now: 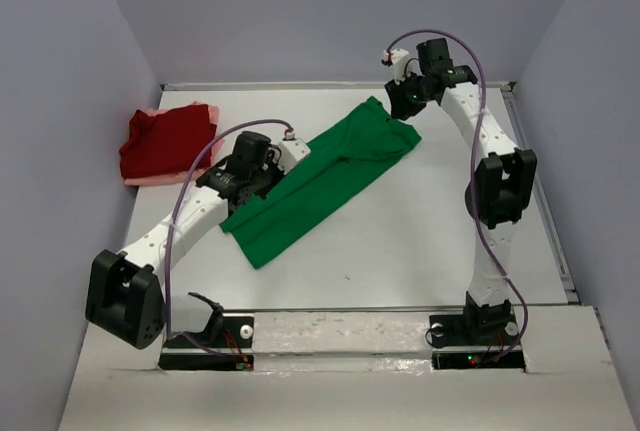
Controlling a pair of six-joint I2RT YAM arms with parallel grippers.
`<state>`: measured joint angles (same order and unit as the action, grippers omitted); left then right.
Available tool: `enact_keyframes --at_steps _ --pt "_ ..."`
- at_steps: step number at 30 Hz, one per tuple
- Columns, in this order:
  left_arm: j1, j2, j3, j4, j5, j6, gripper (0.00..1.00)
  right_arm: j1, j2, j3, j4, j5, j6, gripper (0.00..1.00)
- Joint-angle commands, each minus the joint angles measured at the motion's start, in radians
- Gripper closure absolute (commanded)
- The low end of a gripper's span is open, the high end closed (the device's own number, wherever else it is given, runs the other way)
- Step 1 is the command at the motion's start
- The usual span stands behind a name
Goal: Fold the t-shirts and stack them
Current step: Smooth out the rectangle-folded T-shirt at the center of the board.
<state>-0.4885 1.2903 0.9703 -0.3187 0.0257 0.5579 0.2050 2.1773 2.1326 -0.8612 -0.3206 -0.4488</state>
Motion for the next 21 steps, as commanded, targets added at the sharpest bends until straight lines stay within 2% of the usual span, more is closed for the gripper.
enact_keyframes --at_steps 1,9,13,21 --pt "0.085 0.021 0.027 0.041 -0.092 -0.055 1.0 0.033 -0.05 -0.026 0.054 -0.069 0.001 0.65" --pt "0.206 0.034 -0.027 0.073 -0.132 -0.087 1.0 0.112 0.192 0.154 -0.084 -0.083 -0.047 0.68" --pt "0.231 0.027 -0.041 0.076 -0.136 -0.09 1.0 0.142 0.248 0.202 -0.078 -0.086 -0.059 0.73" --pt "0.241 0.04 -0.033 0.064 -0.147 -0.093 1.0 0.172 0.302 0.251 -0.059 -0.092 -0.064 0.75"
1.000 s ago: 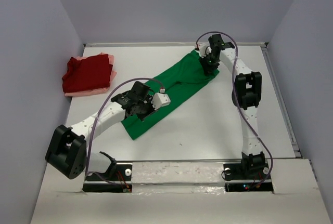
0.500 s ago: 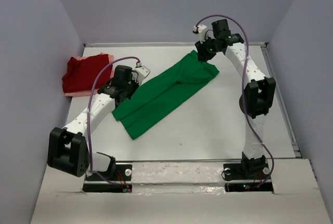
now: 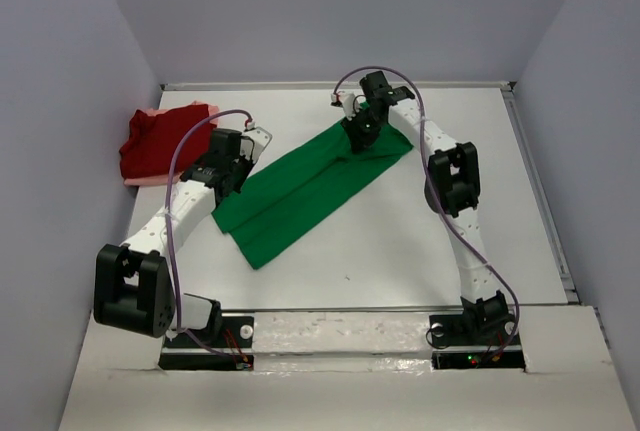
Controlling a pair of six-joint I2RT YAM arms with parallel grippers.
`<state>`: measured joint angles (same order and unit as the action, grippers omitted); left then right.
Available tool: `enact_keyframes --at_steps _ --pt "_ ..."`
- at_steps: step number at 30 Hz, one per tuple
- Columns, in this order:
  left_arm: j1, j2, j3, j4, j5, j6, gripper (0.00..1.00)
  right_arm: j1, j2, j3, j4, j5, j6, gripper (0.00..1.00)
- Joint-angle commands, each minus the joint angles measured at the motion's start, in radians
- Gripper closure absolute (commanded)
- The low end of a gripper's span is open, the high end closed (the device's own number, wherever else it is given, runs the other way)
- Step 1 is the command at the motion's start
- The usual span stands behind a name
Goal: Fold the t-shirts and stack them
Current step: Smooth out the rectangle-folded T-shirt at the center of the board.
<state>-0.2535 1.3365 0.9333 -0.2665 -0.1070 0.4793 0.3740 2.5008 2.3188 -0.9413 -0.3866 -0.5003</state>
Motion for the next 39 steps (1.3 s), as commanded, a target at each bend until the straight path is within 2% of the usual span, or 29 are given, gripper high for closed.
enact_keyframes --at_steps 1,11,18,23,26,27,29,30,33,39 --pt "0.008 -0.005 0.006 0.01 -0.014 -0.015 1.0 0.003 -0.017 0.062 0.022 -0.024 -0.015 0.75" --pt "0.011 -0.011 0.012 -0.002 -0.016 -0.019 1.0 0.013 0.007 0.056 0.05 -0.006 -0.029 0.74" --pt "0.014 -0.013 0.007 -0.004 -0.016 -0.015 1.0 0.013 0.032 0.062 0.07 0.011 -0.034 0.62" --pt "0.016 -0.005 0.012 -0.01 -0.011 -0.015 1.0 0.013 0.039 0.07 0.079 0.025 -0.044 0.6" --pt "0.016 -0.003 0.015 -0.011 -0.01 -0.016 1.0 0.013 0.041 0.068 0.081 0.032 -0.047 0.66" --pt "0.016 -0.002 0.016 -0.011 -0.008 -0.016 1.0 0.013 0.04 0.067 0.081 0.038 -0.049 0.74" --pt "0.016 0.0 0.019 -0.014 -0.005 -0.018 1.0 0.013 0.035 0.057 0.081 0.043 -0.049 0.81" --pt "0.016 0.001 0.021 -0.016 -0.005 -0.019 1.0 0.013 0.027 0.053 0.081 0.043 -0.05 0.88" --pt "0.016 0.007 0.027 -0.019 -0.002 -0.019 1.0 0.013 0.01 0.027 0.082 0.046 -0.052 0.97" --pt "0.016 0.007 0.039 -0.027 0.006 -0.021 1.0 0.013 -0.04 -0.022 0.082 0.055 -0.053 1.0"
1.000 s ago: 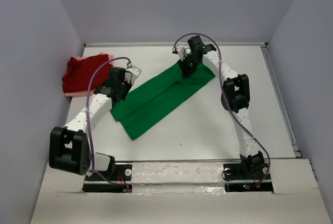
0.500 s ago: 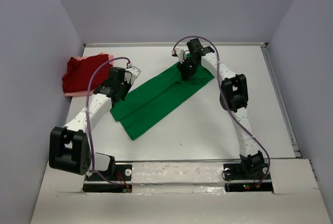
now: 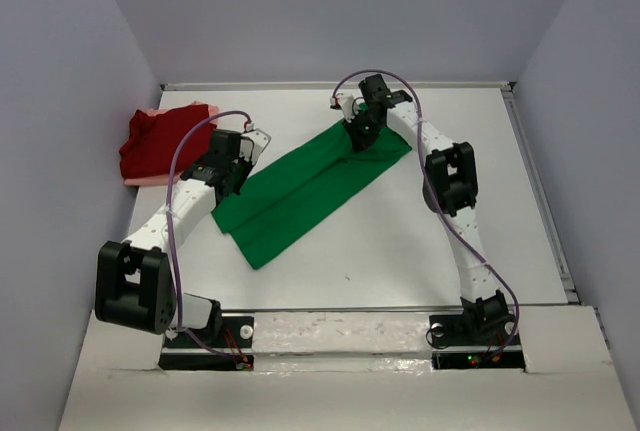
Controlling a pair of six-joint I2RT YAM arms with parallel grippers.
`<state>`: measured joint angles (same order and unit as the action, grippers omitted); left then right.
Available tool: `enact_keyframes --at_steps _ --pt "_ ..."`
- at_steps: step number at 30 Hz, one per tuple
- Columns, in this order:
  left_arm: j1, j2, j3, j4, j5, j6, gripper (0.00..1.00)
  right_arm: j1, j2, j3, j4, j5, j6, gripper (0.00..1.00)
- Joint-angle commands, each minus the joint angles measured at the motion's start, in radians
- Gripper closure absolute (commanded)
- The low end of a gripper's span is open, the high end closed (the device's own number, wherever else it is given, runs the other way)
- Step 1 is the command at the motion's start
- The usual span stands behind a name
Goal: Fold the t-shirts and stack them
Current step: Smooth out the rectangle-folded T-shirt at the center of the board.
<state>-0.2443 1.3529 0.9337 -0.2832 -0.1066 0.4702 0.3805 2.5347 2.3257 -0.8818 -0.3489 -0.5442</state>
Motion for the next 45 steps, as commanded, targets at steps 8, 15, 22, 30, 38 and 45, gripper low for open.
enact_keyframes --at_steps 8,15,22,30,38,45 --pt "0.008 -0.011 0.05 -0.017 0.021 -0.01 1.0 0.006 -0.155 -0.109 0.01 -0.002 -0.008 1.0" --pt "0.007 -0.008 0.057 -0.022 0.028 -0.008 1.0 0.006 -0.169 -0.134 -0.012 -0.012 -0.007 1.0" --pt "0.007 -0.003 0.059 -0.022 0.028 -0.01 1.0 0.006 -0.152 -0.094 -0.051 -0.053 0.003 1.0" --pt "0.007 0.0 0.06 -0.024 0.033 -0.008 1.0 0.015 -0.148 -0.089 -0.158 -0.147 -0.016 1.0" --pt "0.007 0.005 0.068 -0.03 0.036 -0.008 1.0 0.024 -0.162 -0.1 -0.2 -0.193 -0.022 1.0" --pt "0.007 0.009 0.074 -0.034 0.039 -0.01 1.0 0.024 -0.139 -0.08 -0.261 -0.222 -0.04 0.98"
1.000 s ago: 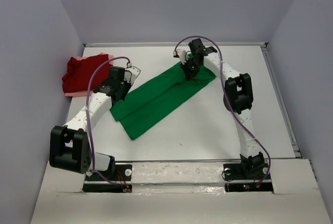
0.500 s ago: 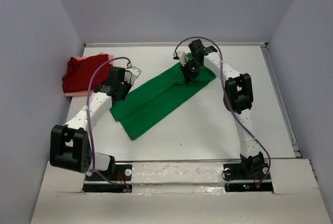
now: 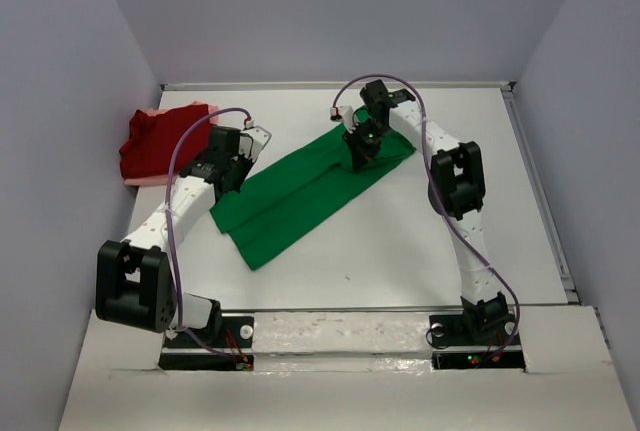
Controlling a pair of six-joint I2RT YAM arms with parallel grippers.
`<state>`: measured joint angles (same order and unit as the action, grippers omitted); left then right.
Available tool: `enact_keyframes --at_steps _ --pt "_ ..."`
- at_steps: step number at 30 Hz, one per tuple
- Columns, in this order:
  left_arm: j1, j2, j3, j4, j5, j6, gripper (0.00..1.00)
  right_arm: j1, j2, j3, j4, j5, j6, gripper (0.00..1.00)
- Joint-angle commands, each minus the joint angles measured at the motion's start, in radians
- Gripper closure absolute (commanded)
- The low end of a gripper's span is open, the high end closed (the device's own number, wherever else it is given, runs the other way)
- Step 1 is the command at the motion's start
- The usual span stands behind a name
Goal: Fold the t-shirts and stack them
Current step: Smooth out the rectangle-folded T-shirt at the center of the board.
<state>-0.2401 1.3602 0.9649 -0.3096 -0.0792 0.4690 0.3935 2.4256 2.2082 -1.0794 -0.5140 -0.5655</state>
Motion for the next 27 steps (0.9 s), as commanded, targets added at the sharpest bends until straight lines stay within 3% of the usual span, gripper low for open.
enact_keyframes --at_steps 1,2,5,6,9,11,15,18,22,27 --pt "0.002 0.002 0.043 -0.008 0.012 -0.009 1.0 0.011 -0.028 0.039 -0.068 -0.063 -0.019 0.97" --pt "0.004 0.004 0.044 -0.009 0.013 -0.009 1.0 0.011 -0.025 0.041 -0.076 -0.067 -0.022 0.95" --pt "0.002 0.005 0.046 -0.011 0.015 -0.009 1.0 0.021 -0.016 0.042 -0.106 -0.07 -0.03 0.6" --pt "0.002 0.004 0.044 -0.011 0.016 -0.007 1.0 0.021 -0.008 0.047 -0.125 -0.067 -0.036 0.43" --pt "0.002 0.001 0.043 -0.011 0.021 -0.007 1.0 0.021 0.0 0.044 -0.155 -0.055 -0.05 0.14" --pt "0.002 0.001 0.043 -0.011 0.025 -0.006 1.0 0.021 0.0 0.035 -0.168 -0.057 -0.056 0.09" --pt "0.002 -0.001 0.044 -0.014 0.029 -0.006 1.0 0.021 -0.016 0.028 -0.218 -0.078 -0.076 0.09" --pt "0.001 0.0 0.047 -0.017 0.033 -0.007 1.0 0.021 -0.065 0.015 -0.221 -0.083 -0.082 0.15" --pt "0.001 -0.012 0.049 -0.022 0.035 -0.006 1.0 0.021 -0.134 0.033 -0.264 -0.119 -0.085 0.42" --pt "0.001 -0.016 0.051 -0.023 0.041 -0.006 1.0 0.021 -0.204 0.064 -0.373 -0.188 -0.12 0.55"
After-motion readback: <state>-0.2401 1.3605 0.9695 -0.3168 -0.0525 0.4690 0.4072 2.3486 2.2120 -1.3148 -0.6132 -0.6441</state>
